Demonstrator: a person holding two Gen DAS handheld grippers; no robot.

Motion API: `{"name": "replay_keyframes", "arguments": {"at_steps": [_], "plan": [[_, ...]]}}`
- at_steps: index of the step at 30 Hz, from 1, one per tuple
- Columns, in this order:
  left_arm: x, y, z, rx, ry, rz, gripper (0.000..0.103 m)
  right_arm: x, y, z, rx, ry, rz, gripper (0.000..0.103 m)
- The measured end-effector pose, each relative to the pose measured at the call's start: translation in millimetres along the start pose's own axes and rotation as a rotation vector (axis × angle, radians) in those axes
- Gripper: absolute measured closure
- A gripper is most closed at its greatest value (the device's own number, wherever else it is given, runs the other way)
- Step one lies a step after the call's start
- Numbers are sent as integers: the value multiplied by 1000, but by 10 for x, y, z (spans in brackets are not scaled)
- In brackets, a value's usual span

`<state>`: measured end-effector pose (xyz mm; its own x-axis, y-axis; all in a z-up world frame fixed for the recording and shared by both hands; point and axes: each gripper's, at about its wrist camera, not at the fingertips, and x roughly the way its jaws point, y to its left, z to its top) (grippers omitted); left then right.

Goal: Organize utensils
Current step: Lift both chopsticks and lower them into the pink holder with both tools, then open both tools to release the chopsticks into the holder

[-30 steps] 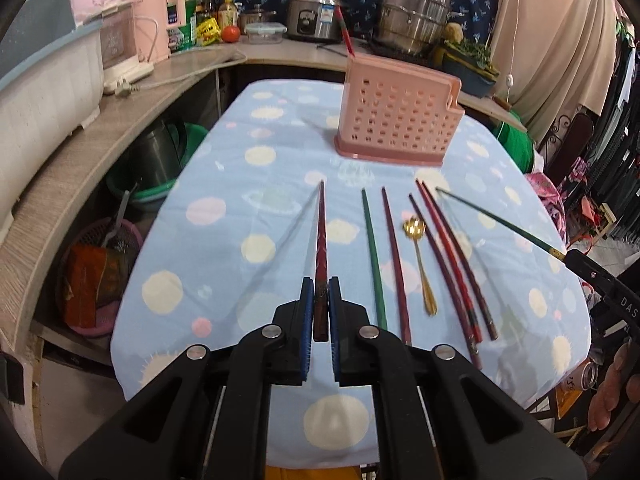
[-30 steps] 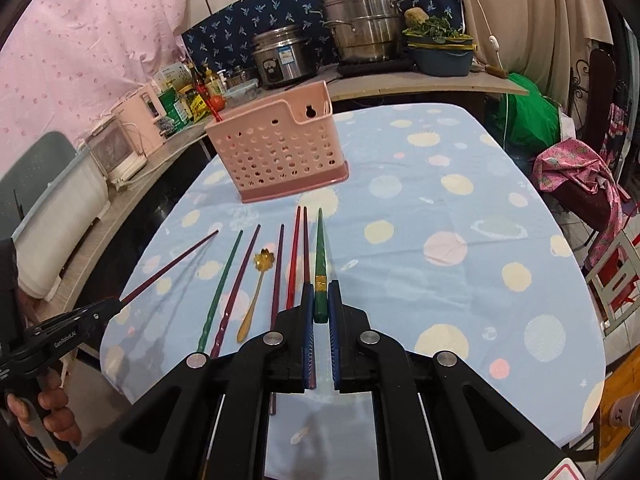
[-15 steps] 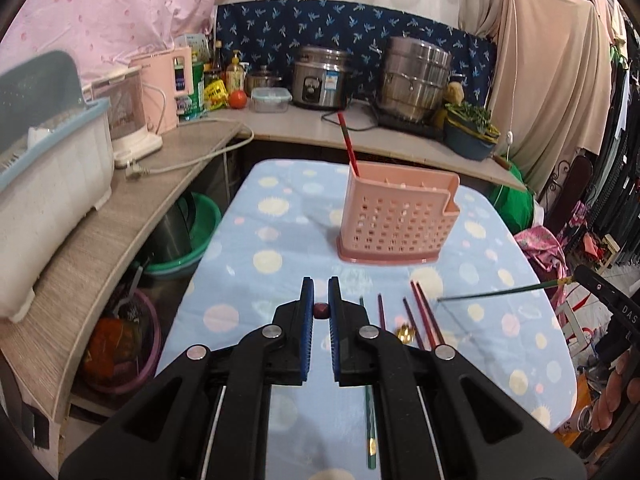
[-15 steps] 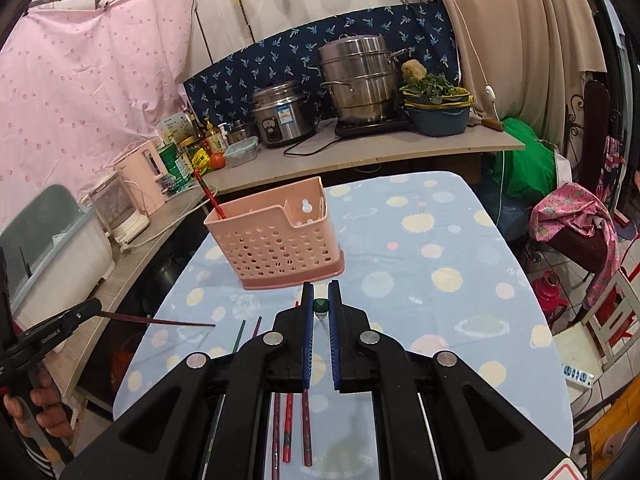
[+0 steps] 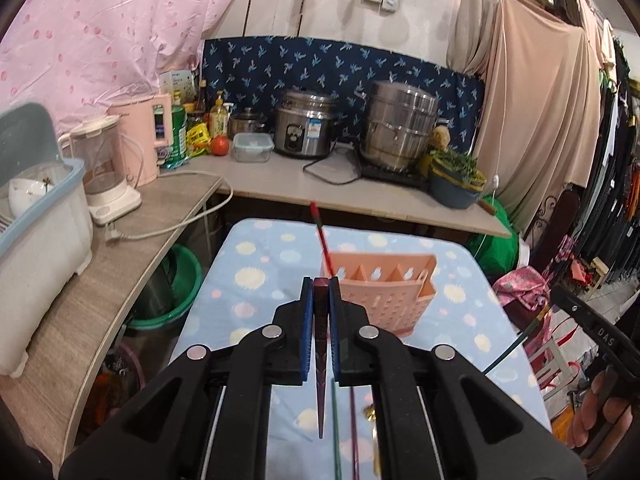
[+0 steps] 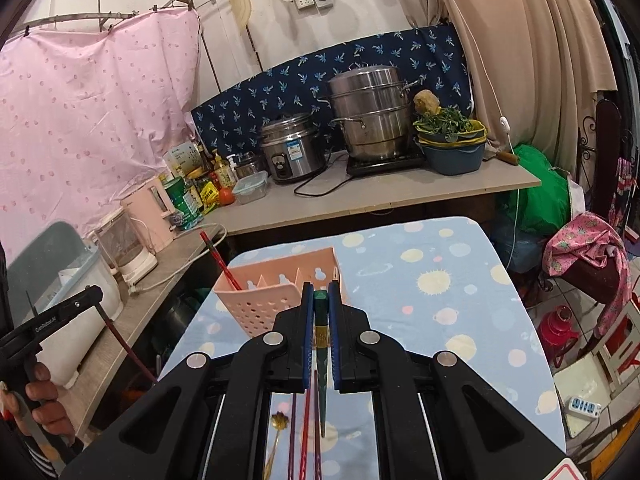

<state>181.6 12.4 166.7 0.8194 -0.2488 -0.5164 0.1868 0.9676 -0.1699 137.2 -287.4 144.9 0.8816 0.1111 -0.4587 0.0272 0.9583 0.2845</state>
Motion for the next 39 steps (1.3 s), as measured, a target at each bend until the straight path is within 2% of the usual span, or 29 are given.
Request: {"name": "replay_keyframes", "arguments": {"at_steps": [14,20,25,33,39], "plan": [[-67,-246,1125,-14,-203,-64,96,217,228,934,29,-148,109,96],[97,-285,1369,-21,-257,-56,96,472,317,1171,41,-176,121,96],[461,-249,1320,-32,-205,-49,96,803,344,1115,35,-131,110,96],[1077,-122,958,-48,-88,-28,96,1328,273,784,37,-5,91,96],[1335,-50,751,-48,-26,-8,96,1525,252,603,27,40,69,96]]}}
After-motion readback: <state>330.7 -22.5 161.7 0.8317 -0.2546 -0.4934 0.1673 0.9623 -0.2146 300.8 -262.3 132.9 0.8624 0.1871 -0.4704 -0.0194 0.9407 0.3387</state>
